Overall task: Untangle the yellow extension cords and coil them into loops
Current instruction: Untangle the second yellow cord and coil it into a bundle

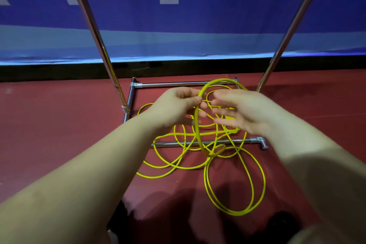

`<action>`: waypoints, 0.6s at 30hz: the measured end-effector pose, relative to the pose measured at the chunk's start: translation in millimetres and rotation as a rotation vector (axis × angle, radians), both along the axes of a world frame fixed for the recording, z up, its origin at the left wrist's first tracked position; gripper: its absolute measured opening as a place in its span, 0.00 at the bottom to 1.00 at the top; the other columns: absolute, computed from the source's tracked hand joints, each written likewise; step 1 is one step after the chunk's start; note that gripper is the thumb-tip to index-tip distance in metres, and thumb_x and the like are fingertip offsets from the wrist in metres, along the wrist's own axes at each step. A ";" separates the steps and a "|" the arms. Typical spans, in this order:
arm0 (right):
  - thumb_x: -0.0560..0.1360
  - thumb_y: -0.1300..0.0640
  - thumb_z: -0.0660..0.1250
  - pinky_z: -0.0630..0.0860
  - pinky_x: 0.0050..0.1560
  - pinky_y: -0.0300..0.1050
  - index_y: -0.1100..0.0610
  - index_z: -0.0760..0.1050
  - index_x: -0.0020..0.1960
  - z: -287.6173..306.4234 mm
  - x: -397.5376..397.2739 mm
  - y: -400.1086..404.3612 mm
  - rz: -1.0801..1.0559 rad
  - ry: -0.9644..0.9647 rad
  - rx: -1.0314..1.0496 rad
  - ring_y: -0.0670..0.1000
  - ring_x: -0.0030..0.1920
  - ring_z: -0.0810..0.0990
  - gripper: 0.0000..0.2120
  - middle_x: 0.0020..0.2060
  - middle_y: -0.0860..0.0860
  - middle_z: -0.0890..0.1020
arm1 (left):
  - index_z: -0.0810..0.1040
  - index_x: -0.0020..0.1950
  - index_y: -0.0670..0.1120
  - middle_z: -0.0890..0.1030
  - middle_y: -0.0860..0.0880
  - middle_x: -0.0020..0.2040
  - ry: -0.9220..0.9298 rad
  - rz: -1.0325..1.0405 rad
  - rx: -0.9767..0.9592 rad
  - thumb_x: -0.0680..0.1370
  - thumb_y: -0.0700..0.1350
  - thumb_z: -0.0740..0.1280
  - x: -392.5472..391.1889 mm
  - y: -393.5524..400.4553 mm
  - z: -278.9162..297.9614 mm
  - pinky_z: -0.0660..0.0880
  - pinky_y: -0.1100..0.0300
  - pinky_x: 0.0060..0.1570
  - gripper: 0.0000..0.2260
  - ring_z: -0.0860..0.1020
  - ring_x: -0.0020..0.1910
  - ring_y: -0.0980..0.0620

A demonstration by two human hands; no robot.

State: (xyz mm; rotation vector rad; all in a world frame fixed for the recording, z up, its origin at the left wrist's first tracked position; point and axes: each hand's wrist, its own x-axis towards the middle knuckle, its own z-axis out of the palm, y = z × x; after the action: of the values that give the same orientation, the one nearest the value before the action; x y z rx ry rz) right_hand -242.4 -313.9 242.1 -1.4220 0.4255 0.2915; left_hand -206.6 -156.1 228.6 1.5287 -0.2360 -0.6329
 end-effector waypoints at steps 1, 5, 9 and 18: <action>0.74 0.56 0.68 0.76 0.56 0.51 0.53 0.73 0.47 -2.6 -3.3 2.8 0.122 0.005 -0.119 0.49 0.46 0.78 0.04 0.44 0.50 0.79 | 0.76 0.49 0.45 0.79 0.50 0.37 0.016 0.053 -0.036 0.81 0.38 0.59 1.0 -0.1 1.0 0.78 0.57 0.37 0.07 0.80 0.31 0.57; 0.71 0.57 0.71 0.74 0.47 0.38 0.52 0.75 0.47 -13.4 -15.2 18.6 0.470 -0.117 -0.499 0.45 0.41 0.79 0.07 0.40 0.49 0.80 | 0.75 0.47 0.43 0.80 0.50 0.37 0.103 0.226 -0.200 0.80 0.38 0.59 5.9 0.0 4.2 0.79 0.62 0.31 0.06 0.80 0.29 0.57; 0.74 0.63 0.67 0.78 0.41 0.38 0.53 0.75 0.43 -9.5 -16.5 22.2 0.473 -0.144 -0.399 0.45 0.38 0.79 0.07 0.36 0.49 0.79 | 0.75 0.52 0.42 0.82 0.48 0.39 0.157 0.281 -0.332 0.81 0.38 0.58 11.4 2.2 8.1 0.79 0.63 0.32 0.06 0.82 0.33 0.56; 0.78 0.63 0.60 0.80 0.29 0.41 0.57 0.71 0.44 9.6 5.9 -12.5 -0.336 -0.109 0.285 0.46 0.32 0.82 0.06 0.37 0.51 0.78 | 0.76 0.55 0.48 0.80 0.50 0.49 0.032 -0.249 0.133 0.80 0.40 0.59 -7.8 -0.3 -3.5 0.75 0.69 0.43 0.08 0.77 0.45 0.56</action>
State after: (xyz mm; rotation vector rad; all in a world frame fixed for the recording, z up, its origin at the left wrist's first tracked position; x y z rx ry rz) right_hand -236.5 -326.4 251.7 -1.0619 0.5034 0.0006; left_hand -214.4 -156.5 225.1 1.6289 -0.3696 -0.8837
